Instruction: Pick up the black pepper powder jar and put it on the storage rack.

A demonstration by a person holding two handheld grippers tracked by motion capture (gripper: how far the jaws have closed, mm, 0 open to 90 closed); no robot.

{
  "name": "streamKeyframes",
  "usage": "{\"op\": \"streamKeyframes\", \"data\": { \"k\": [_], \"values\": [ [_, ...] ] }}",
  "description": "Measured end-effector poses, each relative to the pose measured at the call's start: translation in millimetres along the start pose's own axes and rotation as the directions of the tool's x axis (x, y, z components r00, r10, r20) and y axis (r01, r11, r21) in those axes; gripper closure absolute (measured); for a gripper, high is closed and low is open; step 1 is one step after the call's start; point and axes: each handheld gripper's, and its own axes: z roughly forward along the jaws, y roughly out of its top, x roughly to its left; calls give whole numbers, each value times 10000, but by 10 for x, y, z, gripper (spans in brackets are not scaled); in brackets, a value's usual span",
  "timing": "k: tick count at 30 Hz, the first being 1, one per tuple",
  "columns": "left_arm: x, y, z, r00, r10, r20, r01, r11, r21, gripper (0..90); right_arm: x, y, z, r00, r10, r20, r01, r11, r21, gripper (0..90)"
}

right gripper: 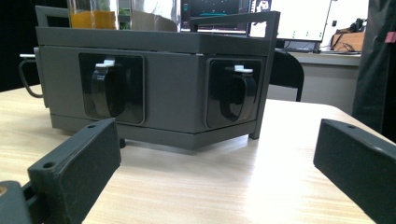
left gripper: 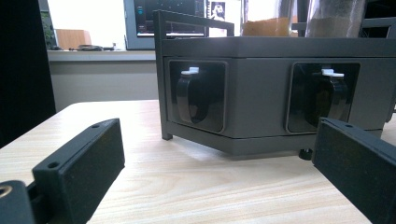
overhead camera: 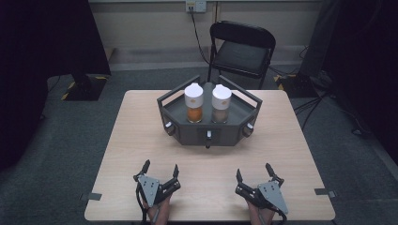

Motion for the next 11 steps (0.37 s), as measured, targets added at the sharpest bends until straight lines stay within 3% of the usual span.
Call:
{"op": "streamKeyframes", "data": {
  "k": [11],
  "values": [
    [-5, 0, -1, 10000, -2, -29, 2, 10000, 0, 15, -16, -23, -3, 9992, 382, 97, -381, 9992, -72, 0]
  ]
}}
